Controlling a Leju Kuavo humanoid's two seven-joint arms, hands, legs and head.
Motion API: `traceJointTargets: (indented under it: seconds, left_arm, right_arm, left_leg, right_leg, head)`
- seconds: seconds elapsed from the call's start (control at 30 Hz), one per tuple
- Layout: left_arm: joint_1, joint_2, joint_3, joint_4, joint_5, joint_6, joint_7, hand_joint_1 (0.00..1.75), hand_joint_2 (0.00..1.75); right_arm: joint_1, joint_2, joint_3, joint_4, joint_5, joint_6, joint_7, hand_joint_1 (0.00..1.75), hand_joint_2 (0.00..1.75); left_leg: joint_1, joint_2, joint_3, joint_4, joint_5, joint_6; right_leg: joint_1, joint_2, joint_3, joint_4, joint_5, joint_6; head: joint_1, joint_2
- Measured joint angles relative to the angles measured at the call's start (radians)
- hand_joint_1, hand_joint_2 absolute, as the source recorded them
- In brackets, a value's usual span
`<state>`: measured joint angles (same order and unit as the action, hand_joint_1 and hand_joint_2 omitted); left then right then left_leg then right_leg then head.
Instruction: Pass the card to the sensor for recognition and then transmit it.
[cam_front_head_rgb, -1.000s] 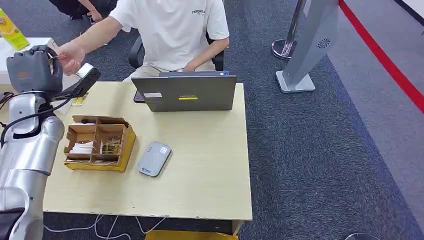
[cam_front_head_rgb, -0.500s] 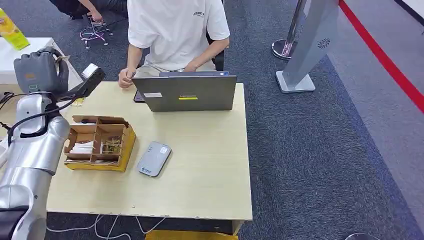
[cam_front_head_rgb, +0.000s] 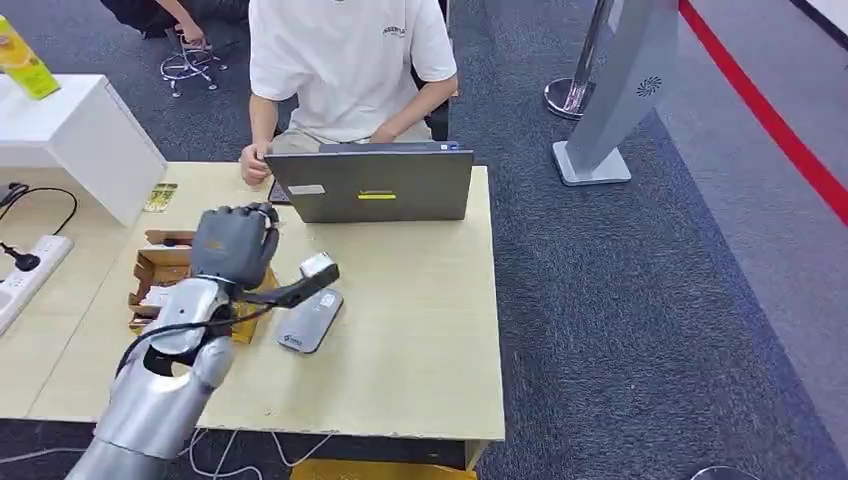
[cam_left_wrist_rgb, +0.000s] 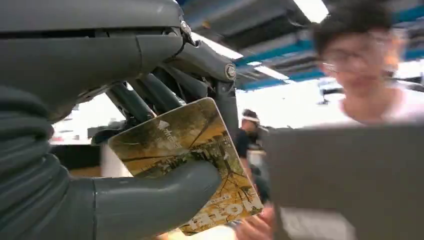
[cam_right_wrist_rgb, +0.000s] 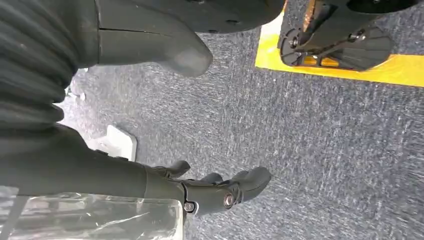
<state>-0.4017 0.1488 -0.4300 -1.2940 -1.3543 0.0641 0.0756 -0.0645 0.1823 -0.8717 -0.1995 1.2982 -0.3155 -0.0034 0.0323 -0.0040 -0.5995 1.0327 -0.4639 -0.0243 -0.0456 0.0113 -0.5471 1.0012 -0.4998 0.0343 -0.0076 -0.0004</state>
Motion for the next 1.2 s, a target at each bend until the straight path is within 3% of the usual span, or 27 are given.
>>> traceJointTargets:
  seconds: [0.1,0.27,0.43,0.5,1.0,1.2]
  left_arm:
    - [0.034,-0.007,-0.057,-0.01,-0.002,0.001,0.02,1.75,1.75]
    - [0.066,-0.009,-0.087,-0.011,0.013,-0.001,0.037,1.75,1.75]
    - [0.16,-0.007,-0.087,-0.042,-0.07,0.025,0.143,1.75,1.75]
    - [0.197,-0.007,-0.087,-0.048,-0.09,0.027,0.16,1.75,1.75]
    - [0.277,-0.006,-0.084,-0.051,-0.097,0.026,0.161,1.75,1.75]
    - [0.288,-0.015,-0.054,-0.007,-0.086,0.022,0.17,1.75,1.75]
  right_arm:
    - [0.0,0.001,-0.004,0.001,0.0,-0.007,0.0,0.0,1.75]
    - [0.0,0.002,-0.008,0.003,-0.001,-0.008,0.001,0.0,1.75]
    - [0.001,0.008,-0.012,0.003,-0.006,-0.01,0.002,0.0,1.75]
    - [0.001,0.01,-0.013,0.003,-0.006,-0.01,0.002,0.0,1.75]
    - [0.001,0.013,-0.017,0.003,0.002,-0.008,0.001,0.0,1.75]
    - [0.001,0.012,-0.017,0.003,0.018,-0.005,0.003,0.0,1.75]
  left_leg:
    - [0.0,0.0,0.0,0.0,0.0,0.0]
    - [0.0,0.0,0.0,0.0,0.0,0.0]
    - [0.0,0.0,0.0,0.0,0.0,0.0]
    - [0.0,0.0,-0.001,0.0,0.0,0.0]
    - [0.0,0.0,-0.001,0.0,0.0,0.0]
    - [0.0,0.0,-0.001,0.0,0.0,0.0]
  right_leg:
    - [0.0,0.0,0.0,0.0,0.0,0.0]
    - [0.0,0.0,0.001,0.0,0.0,0.0]
    - [0.0,0.0,0.0,0.0,0.0,0.0]
    - [0.0,0.0,0.0,0.0,0.0,0.0]
    - [0.0,-0.001,0.0,0.0,0.0,0.0]
    - [0.0,0.0,0.0,0.0,0.0,0.0]
  head:
    - [0.0,0.0]
    - [0.0,0.0]
    - [0.0,0.0]
    - [0.0,0.0]
    - [0.0,0.0]
    - [0.0,0.0]
